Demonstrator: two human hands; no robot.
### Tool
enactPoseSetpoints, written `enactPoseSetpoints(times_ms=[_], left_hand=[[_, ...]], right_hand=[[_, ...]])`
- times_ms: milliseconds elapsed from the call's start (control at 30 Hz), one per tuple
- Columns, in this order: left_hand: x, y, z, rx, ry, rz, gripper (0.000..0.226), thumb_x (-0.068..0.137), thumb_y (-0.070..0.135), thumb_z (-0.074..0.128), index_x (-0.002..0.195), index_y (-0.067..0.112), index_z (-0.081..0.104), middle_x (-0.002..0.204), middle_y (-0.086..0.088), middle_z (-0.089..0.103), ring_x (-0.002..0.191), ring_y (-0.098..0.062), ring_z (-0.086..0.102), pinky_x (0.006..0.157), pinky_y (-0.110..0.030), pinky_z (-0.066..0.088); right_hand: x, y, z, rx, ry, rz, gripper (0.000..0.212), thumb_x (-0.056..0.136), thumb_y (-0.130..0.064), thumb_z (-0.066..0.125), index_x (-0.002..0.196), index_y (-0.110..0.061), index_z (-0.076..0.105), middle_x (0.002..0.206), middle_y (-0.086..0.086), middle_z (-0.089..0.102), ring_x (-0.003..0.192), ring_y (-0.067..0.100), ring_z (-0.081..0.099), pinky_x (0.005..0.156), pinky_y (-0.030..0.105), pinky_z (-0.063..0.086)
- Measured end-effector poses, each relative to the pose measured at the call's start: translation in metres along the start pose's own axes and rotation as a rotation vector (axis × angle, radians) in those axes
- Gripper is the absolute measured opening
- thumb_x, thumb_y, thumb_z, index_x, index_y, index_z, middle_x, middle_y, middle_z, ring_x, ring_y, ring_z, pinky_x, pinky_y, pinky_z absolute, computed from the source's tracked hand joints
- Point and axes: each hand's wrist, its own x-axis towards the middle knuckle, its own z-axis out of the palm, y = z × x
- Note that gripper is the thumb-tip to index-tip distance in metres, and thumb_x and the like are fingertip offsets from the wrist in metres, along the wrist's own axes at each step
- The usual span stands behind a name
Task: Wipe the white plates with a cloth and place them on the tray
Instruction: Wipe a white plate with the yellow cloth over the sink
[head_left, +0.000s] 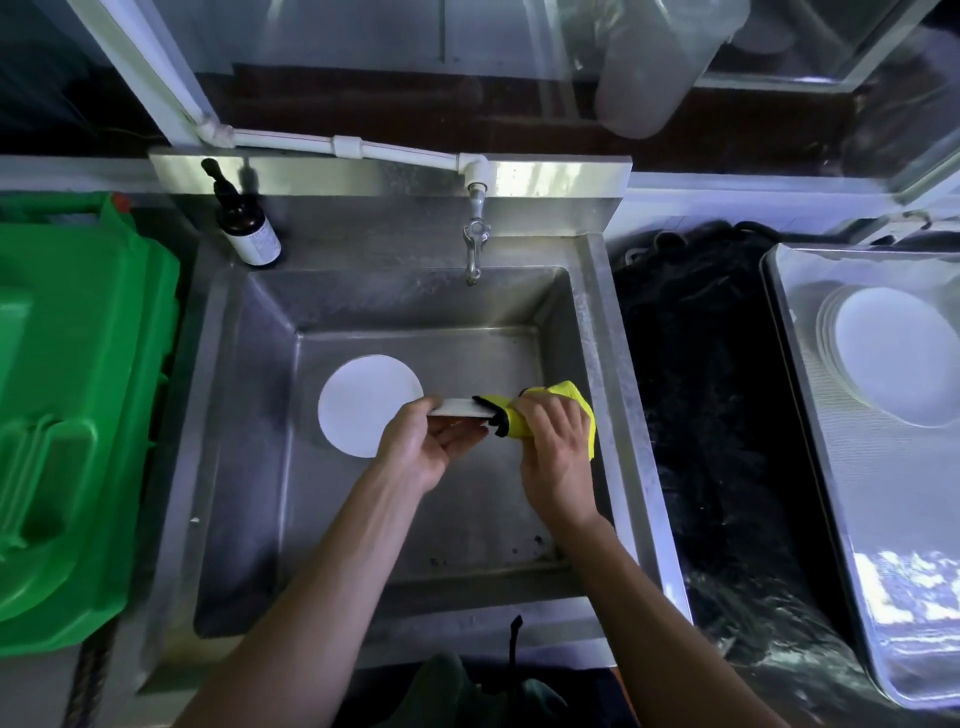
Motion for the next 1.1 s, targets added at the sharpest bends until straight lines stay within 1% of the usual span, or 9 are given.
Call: enactPoseSetpoints(times_ms=[67,300,467,567,667,800,900,1000,1100], left_hand=[[-0.004,-0.002,0.002,-0.016,0.022,0.048,0.01,0.096,0.001,0.056,0.105,-0.004,0.056,0.091,-0.024,0.068,0.073,-0.038,0.073,0.057,-0.047,0.061],[-0.012,-0.002,-0.002,-0.013,0.044,0.208,0.023,0.092,-0.009,0.054,0.111,0.001,0.062,0.114,-0.022,0.065,0.106,-0.037,0.066,0.094,-0.055,0.055],[-0.015,-0.007,-0.01,-0.018,0.096,0.282,0.041,0.092,-0.008,0.058,0.131,0.005,0.058,0.13,-0.02,0.064,0.119,-0.037,0.061,0.1,-0.057,0.052],[-0.023,-0.013,-0.013,0.042,0.117,0.327,0.041,0.093,-0.004,0.058,0.133,0.006,0.057,0.129,-0.02,0.063,0.115,-0.036,0.061,0.09,-0.053,0.055],[-0.033,-0.021,-0.013,0.111,0.1,0.357,0.038,0.095,0.001,0.056,0.132,0.005,0.059,0.12,-0.021,0.065,0.104,-0.036,0.062,0.07,-0.042,0.056],[-0.04,-0.033,-0.007,0.082,0.051,0.355,0.036,0.099,0.003,0.053,0.135,0.001,0.058,0.125,-0.023,0.065,0.101,-0.036,0.063,0.078,-0.045,0.053],[-0.046,-0.039,-0.006,0.036,0.012,0.387,0.038,0.1,0.005,0.053,0.138,0.002,0.058,0.131,-0.023,0.064,0.112,-0.04,0.063,0.088,-0.05,0.053],[-0.053,-0.043,-0.007,-0.041,-0.016,0.409,0.038,0.101,0.006,0.054,0.138,0.003,0.057,0.132,-0.022,0.065,0.122,-0.039,0.063,0.101,-0.053,0.052],[-0.061,-0.05,-0.005,-0.075,-0.044,0.418,0.038,0.101,0.007,0.054,0.139,0.001,0.057,0.131,-0.021,0.066,0.11,-0.031,0.069,0.088,-0.042,0.06]], right_hand=[[-0.005,0.009,-0.006,0.032,-0.087,-0.069,0.039,0.086,0.01,0.062,0.122,-0.006,0.064,0.121,0.008,0.06,0.107,0.03,0.054,0.096,0.046,0.043],[-0.006,0.022,-0.021,0.113,-0.309,-0.218,0.052,0.088,0.005,0.066,0.137,-0.01,0.056,0.132,0.008,0.058,0.115,0.032,0.055,0.101,0.046,0.045],[0.0,0.017,-0.028,0.26,-0.41,-0.055,0.053,0.092,-0.004,0.063,0.14,-0.023,0.05,0.134,0.0,0.054,0.118,0.02,0.052,0.097,0.042,0.05],[0.011,0.01,-0.034,0.474,-0.415,0.2,0.048,0.091,-0.008,0.059,0.133,-0.029,0.056,0.121,-0.005,0.056,0.111,0.015,0.055,0.094,0.04,0.051],[0.025,-0.003,-0.04,0.556,-0.403,0.263,0.051,0.083,-0.015,0.061,0.127,-0.039,0.055,0.112,-0.017,0.054,0.105,0.006,0.055,0.088,0.034,0.053],[0.032,-0.016,-0.043,0.598,-0.403,0.268,0.055,0.08,-0.021,0.069,0.125,-0.044,0.049,0.112,-0.027,0.055,0.104,-0.004,0.051,0.085,0.021,0.044],[0.024,-0.017,-0.045,0.569,-0.433,0.203,0.057,0.089,-0.026,0.07,0.14,-0.034,0.047,0.138,-0.01,0.054,0.121,0.007,0.049,0.097,0.029,0.043],[0.013,-0.013,-0.044,0.469,-0.353,-0.001,0.047,0.097,-0.022,0.064,0.142,-0.018,0.053,0.146,0.003,0.052,0.136,0.021,0.046,0.11,0.046,0.038],[0.003,-0.011,-0.042,0.357,-0.362,-0.019,0.043,0.102,-0.027,0.056,0.145,-0.024,0.052,0.153,-0.002,0.045,0.147,0.021,0.033,0.115,0.056,0.024]])
